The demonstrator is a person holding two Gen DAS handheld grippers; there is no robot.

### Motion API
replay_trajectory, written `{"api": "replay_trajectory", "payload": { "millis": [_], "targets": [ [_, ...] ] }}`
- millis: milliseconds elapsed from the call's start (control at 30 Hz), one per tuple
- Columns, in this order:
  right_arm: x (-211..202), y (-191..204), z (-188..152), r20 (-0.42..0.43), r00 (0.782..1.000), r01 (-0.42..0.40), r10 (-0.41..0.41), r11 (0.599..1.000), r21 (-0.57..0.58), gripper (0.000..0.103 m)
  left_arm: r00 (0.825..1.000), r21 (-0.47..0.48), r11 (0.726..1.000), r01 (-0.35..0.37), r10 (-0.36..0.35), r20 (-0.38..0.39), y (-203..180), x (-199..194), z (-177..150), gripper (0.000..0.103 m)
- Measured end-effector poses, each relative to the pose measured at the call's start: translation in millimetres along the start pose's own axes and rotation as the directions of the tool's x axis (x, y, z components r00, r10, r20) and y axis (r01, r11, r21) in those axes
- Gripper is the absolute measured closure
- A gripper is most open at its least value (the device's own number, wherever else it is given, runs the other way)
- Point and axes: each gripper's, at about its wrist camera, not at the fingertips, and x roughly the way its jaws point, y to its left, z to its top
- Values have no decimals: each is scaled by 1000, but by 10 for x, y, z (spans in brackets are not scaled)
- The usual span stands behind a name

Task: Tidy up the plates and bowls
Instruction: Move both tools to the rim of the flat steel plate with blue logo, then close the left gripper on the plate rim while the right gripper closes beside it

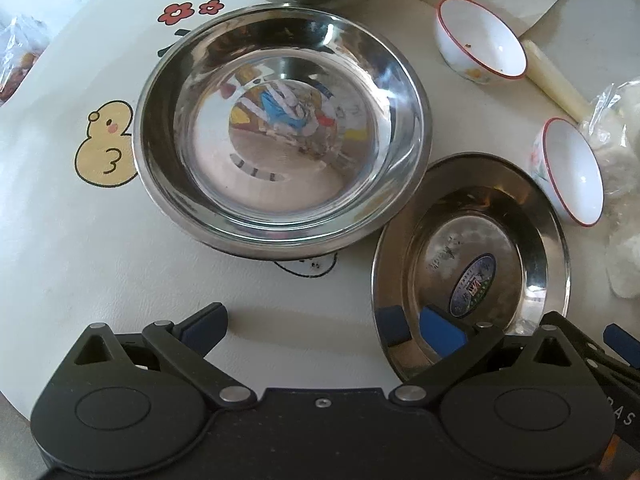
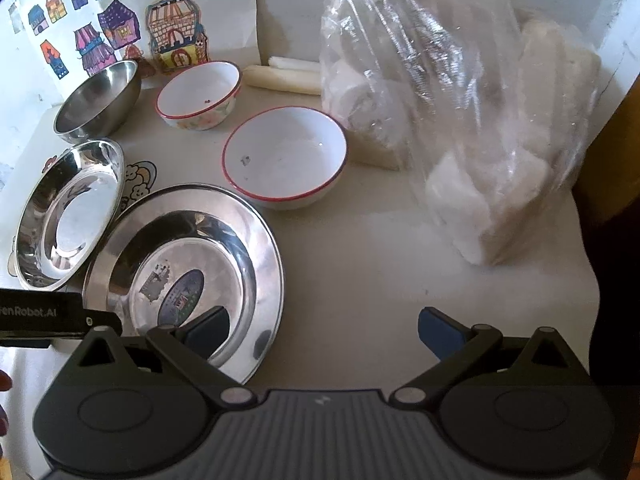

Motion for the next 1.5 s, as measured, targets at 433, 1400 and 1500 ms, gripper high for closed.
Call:
{"api": "replay_trajectory", "payload": {
  "millis": [433,1400,1500],
  "targets": [
    [40,73,1,-11,999,-50,50,999,4,22,1000,37,999,-9,9,6,-74,13,13,5],
    [6,83,-95,2,992,-128,128,989,71,78,985,140,976,169,-173,20,-60,-127,-11,73],
    [-23,89,-124,0,992,-125,125,990,72,79,980,153,969,195,-198,7,-67,-120,-29,80]
  ]
}}
